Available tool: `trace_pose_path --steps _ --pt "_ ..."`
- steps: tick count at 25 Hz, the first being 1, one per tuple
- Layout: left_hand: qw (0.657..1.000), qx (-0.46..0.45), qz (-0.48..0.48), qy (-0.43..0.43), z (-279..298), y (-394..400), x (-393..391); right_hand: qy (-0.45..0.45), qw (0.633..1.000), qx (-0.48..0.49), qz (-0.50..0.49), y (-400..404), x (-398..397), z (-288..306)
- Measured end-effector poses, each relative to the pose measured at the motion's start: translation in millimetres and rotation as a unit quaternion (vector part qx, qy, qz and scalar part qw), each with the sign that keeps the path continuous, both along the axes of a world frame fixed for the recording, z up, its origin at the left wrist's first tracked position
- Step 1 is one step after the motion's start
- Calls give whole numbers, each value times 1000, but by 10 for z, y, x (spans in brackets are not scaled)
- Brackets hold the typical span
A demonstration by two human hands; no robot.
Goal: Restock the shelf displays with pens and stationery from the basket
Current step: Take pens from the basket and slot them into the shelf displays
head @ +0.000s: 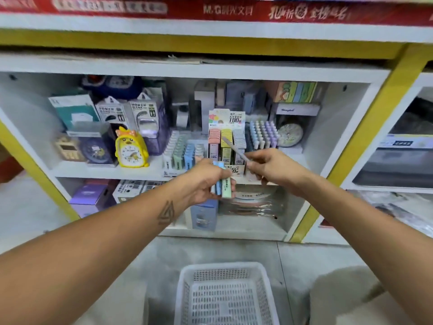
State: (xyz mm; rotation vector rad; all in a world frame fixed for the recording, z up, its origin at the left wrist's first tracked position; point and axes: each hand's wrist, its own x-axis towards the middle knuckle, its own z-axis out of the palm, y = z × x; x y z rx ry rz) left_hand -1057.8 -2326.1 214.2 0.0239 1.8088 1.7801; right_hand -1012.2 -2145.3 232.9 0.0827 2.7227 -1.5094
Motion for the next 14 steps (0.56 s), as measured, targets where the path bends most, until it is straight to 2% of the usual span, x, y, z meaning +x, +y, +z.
trace_pose_path --steps 3,5,8,12,14 --pt "998 44 41 -19 186 77 -202 76 995 0 -67 294 -127 262" --pt "996 60 64 -22 220 139 -318 87 992 -14 -94 494 -199 368" --pt "994 79 60 -44 188 248 -401 92 990 -42 -101 709 -252 429" --pt "994 77 55 -47 166 379 -445 153 977 -91 -118 854 -235 440" --pt "995 76 48 -42 187 452 -457 199 969 -41 -144 918 -228 456"
